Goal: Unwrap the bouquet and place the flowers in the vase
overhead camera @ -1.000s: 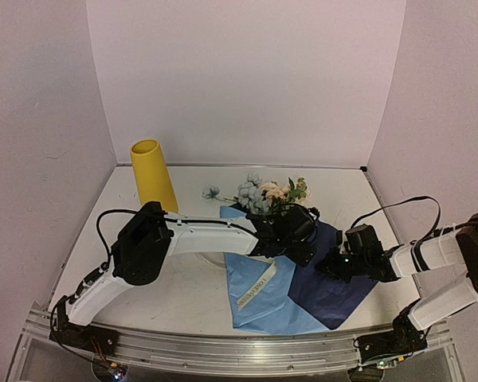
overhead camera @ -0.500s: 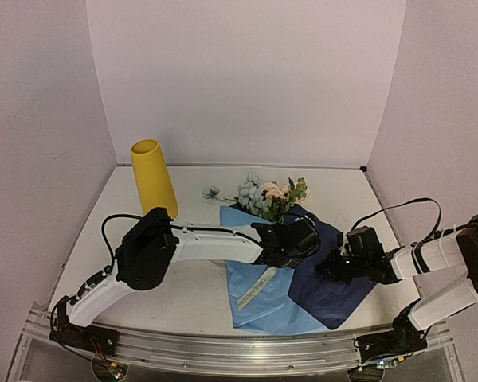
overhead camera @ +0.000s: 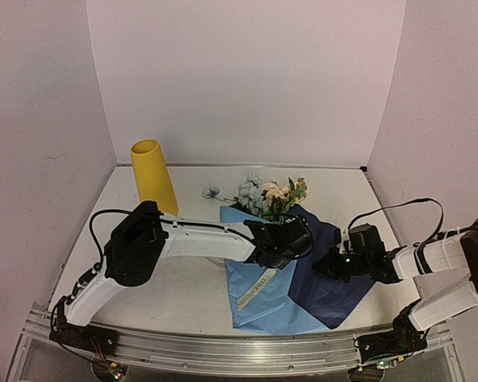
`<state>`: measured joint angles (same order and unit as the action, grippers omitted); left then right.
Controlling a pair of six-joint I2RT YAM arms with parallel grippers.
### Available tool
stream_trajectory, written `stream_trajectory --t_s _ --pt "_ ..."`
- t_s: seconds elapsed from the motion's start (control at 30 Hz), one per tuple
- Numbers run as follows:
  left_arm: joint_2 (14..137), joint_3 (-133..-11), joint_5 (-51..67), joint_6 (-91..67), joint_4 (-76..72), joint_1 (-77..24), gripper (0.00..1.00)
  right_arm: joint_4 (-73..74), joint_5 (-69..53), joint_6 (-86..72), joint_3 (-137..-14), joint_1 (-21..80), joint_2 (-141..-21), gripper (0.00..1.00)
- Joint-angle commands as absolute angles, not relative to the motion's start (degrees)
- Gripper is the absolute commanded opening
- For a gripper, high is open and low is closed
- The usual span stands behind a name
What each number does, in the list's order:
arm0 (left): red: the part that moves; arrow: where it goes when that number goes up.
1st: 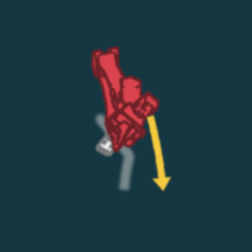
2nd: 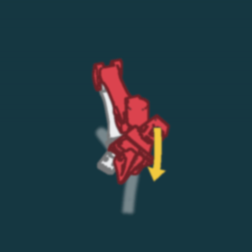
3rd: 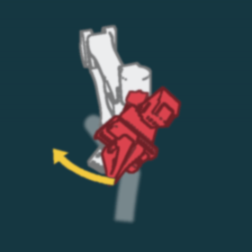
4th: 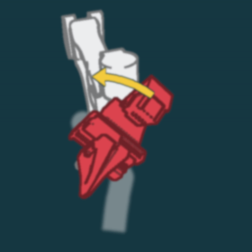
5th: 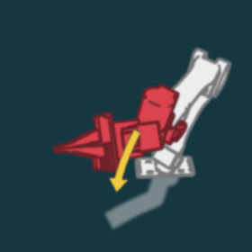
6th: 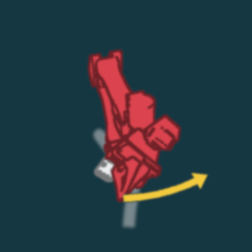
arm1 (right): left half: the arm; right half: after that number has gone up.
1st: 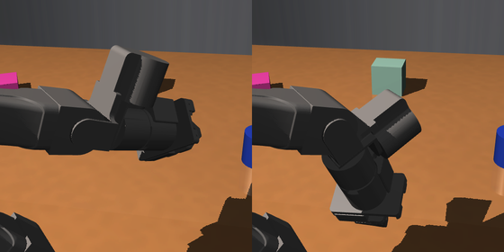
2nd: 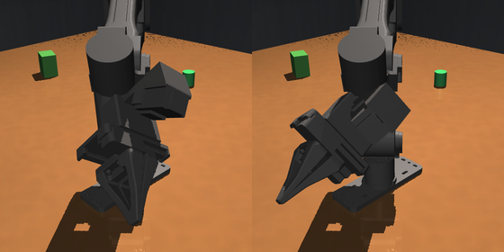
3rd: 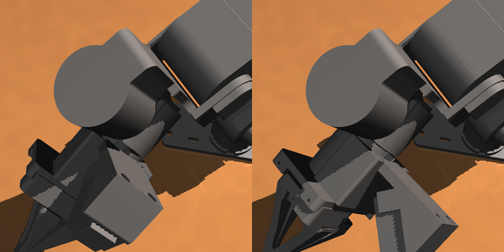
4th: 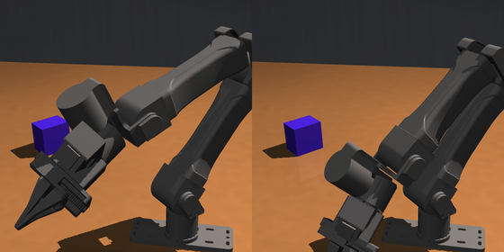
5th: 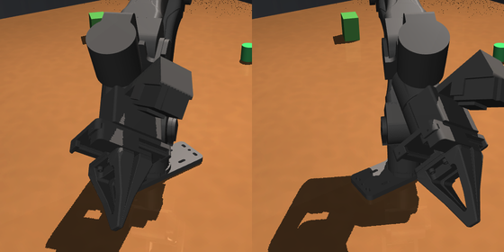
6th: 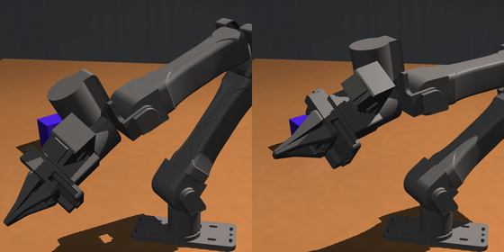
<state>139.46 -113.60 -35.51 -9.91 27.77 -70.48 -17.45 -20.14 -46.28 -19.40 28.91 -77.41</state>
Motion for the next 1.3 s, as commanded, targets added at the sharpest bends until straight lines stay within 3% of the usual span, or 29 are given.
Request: stream_trajectory --t_s 0.0,0.53,1.27 --pt "129.35 -110.5 -31.53 -14.74 27.42 -68.94 0.58 -19.41 -22.05 -44.47 -22.97 28.9 -76.4 0.0" --pt "109.98 -89.16 -26.28 -20.32 22.24 -66.06 0.62 -19.42 -19.71 -44.32 -32.01 28.86 -90.17 0.0" --pt "103.36 -78.18 -17.64 -23.93 13.07 -63.83 0.69 -30.12 -29.79 -48.7 -35.55 32.0 -95.58 0.0"
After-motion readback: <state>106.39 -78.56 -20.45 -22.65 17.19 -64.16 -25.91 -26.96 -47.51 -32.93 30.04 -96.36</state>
